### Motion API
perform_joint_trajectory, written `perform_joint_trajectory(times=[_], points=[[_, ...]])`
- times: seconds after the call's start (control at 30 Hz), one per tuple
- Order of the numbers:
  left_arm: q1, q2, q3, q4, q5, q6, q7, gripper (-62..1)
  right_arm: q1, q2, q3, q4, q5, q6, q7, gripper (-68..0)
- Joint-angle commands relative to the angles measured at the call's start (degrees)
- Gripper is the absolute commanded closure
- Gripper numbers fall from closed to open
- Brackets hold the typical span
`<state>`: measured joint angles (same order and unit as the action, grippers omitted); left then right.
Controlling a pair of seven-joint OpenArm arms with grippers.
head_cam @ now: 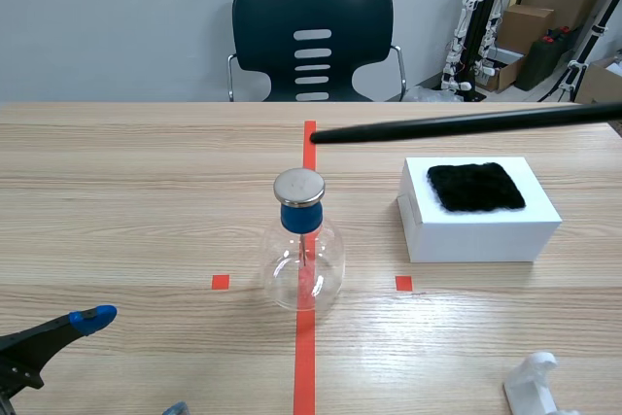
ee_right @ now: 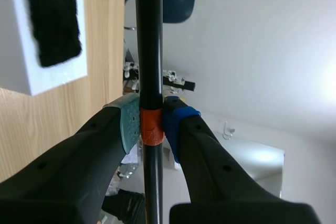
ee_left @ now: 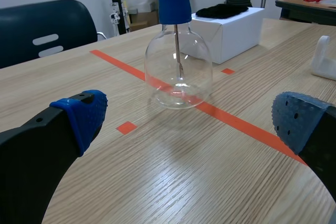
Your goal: Do the electroscope experiment. move the rod toward and away from the electroscope
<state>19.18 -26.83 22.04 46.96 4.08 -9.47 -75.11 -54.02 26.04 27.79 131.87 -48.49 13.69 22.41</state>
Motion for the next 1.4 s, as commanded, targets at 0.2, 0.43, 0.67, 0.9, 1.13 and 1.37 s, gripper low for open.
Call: perform_joint_trajectory(times=[0.2,0.43,0.67,0.9,1.13,1.37], points=[[-0.31,0.26,-0.15,0.31,-0.35,-0.09,-0.96,-62.3,0.66,0.26,8.33,-1.2,5.33,-0.85,0.63,-1.1],[-0.31,0.26,-0.15,0.31,-0.35,-0.09,-0.96,-62.3,5.42,7.89,8.02,-4.57,8.83,-0.85,-4.39,-1.1],[-0.31,0.26,-0.15,0.31,-0.35,-0.09,-0.96,-62.3,9.57,16.63,2.1,-4.83,8.24,-1.4,-10.45,-1.1],[-0.31,0.26,-0.15,0.31,-0.35,-0.09,-0.96,-62.3,16.59,22.6,-11.56,-5.62,1.11,-5.31,-17.14,-1.1],[-0.31,0.26,-0.15,0.31,-0.35,-0.09,-0.96,-62.3,23.39,22.97,-22.49,-7.45,-7.54,-5.33,-19.58,-1.1],[-0.31,0.26,-0.15,0.31,-0.35,-0.09,-0.96,-62.3,28.48,22.82,-29.92,-11.65,-11.47,-5.31,-22.32,-1.1]])
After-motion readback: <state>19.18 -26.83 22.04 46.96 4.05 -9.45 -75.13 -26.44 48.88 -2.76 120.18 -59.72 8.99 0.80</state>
